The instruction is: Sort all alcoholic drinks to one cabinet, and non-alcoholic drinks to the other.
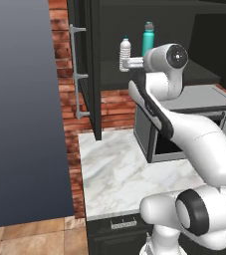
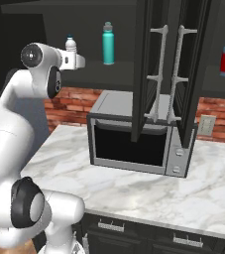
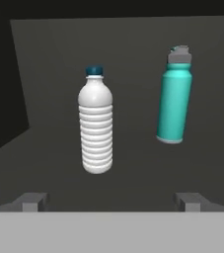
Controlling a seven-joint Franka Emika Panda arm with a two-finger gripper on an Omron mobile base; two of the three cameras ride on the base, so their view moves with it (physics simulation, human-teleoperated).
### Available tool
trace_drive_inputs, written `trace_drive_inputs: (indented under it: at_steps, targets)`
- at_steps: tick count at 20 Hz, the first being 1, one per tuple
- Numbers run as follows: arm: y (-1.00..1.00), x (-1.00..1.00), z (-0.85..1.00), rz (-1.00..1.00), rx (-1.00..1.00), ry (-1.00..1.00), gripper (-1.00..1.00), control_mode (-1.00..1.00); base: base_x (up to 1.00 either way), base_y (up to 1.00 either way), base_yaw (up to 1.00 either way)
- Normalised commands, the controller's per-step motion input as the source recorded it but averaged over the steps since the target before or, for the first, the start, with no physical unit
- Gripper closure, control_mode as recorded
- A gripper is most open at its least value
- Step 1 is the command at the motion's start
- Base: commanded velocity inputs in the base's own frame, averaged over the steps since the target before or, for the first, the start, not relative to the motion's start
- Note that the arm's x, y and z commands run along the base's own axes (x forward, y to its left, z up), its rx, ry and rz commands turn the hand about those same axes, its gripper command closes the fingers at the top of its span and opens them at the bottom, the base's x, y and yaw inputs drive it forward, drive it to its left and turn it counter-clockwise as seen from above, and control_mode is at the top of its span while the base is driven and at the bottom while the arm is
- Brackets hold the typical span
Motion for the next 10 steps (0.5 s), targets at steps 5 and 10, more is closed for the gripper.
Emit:
trace_drive_inputs:
  at_steps: [5, 10]
  targets:
    - [-0.15, -0.77, 0.21, 0.0, 0.0, 0.0, -1.0, -1.0, 0.0, 0.0, 0.0]
    - [-0.08, -0.68, 0.34, 0.0, -0.01, 0.0, -1.0, -1.0, 0.0, 0.0, 0.0]
